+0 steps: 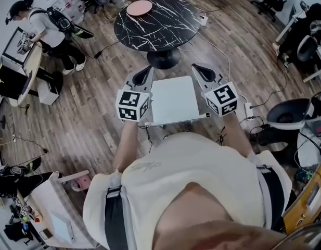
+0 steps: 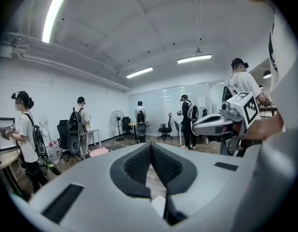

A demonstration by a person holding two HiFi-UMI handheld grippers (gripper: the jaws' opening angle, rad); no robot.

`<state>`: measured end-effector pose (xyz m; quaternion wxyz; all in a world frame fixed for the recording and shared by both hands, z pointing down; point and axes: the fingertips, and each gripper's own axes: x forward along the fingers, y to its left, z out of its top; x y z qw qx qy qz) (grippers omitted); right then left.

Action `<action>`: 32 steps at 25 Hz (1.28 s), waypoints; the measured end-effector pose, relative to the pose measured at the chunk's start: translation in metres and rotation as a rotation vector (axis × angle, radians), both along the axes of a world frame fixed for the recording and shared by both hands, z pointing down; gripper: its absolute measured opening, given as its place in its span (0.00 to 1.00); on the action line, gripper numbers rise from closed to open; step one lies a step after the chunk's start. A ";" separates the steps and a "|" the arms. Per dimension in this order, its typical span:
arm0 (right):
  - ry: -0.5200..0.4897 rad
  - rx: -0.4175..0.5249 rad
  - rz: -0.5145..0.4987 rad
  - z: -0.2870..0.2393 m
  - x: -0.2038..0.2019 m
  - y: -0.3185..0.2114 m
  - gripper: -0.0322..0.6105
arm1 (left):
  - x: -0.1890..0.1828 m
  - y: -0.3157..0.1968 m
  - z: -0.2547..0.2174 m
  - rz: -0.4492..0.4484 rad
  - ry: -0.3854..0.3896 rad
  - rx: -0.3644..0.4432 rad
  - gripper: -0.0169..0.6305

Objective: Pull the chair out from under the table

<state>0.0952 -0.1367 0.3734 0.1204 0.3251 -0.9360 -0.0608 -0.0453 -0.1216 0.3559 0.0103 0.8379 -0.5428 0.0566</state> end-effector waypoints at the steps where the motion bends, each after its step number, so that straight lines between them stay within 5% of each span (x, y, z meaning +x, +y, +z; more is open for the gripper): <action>1: -0.001 0.004 0.003 -0.002 0.000 -0.002 0.06 | -0.003 -0.002 -0.004 -0.011 -0.004 0.011 0.05; 32: -0.034 -0.068 0.003 0.022 0.004 0.012 0.06 | -0.008 0.007 0.020 -0.056 -0.006 -0.013 0.05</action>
